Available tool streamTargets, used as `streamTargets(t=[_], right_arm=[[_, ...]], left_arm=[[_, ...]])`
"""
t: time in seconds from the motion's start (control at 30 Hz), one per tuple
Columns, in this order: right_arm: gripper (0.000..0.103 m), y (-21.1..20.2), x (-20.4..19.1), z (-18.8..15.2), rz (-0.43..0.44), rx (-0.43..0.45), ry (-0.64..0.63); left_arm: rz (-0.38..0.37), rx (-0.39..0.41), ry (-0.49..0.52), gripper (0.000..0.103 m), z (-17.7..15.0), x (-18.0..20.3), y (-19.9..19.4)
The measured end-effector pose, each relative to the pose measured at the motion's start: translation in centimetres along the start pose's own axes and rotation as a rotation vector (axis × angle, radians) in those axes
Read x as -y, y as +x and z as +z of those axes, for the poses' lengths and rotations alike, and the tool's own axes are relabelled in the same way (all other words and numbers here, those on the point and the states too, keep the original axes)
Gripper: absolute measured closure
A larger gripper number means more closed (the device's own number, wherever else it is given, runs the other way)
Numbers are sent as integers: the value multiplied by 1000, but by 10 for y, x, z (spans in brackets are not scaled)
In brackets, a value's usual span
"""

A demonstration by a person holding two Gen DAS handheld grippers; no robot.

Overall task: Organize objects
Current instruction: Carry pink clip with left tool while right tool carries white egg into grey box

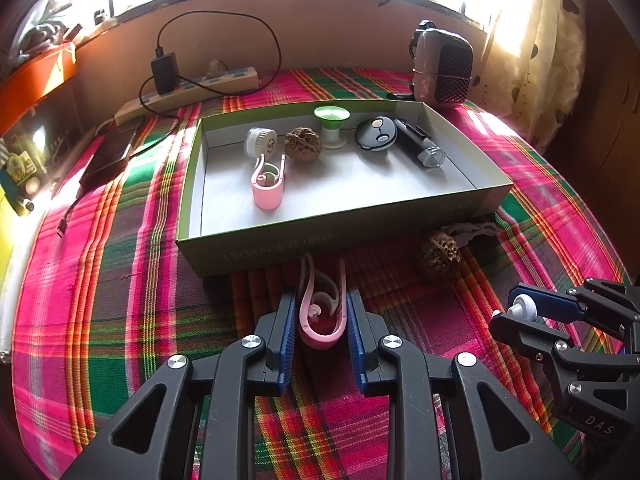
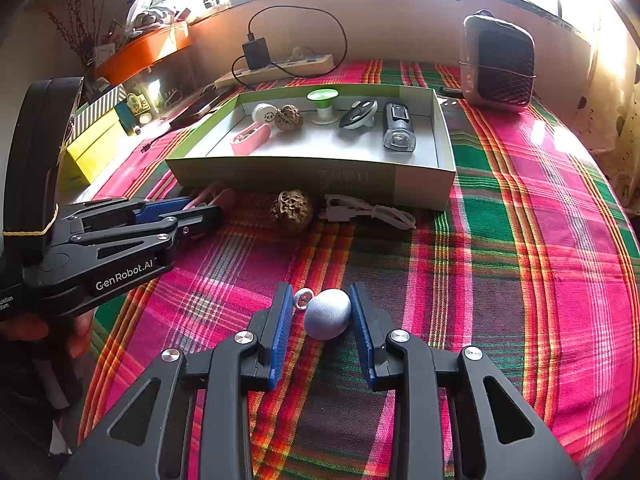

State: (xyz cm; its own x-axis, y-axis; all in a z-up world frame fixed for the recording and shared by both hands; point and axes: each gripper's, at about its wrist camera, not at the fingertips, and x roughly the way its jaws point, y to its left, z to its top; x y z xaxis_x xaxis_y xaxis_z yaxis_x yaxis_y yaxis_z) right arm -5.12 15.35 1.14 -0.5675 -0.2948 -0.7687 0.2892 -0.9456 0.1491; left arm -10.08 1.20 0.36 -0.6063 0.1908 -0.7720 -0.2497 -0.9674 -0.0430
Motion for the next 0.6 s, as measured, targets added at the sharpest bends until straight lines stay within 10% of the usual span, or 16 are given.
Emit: streamTargets(t=[0.6], right_arm=[[73, -8, -2, 5, 5, 28, -13]], left_arm=[[2, 43, 10, 82, -5, 4, -23]])
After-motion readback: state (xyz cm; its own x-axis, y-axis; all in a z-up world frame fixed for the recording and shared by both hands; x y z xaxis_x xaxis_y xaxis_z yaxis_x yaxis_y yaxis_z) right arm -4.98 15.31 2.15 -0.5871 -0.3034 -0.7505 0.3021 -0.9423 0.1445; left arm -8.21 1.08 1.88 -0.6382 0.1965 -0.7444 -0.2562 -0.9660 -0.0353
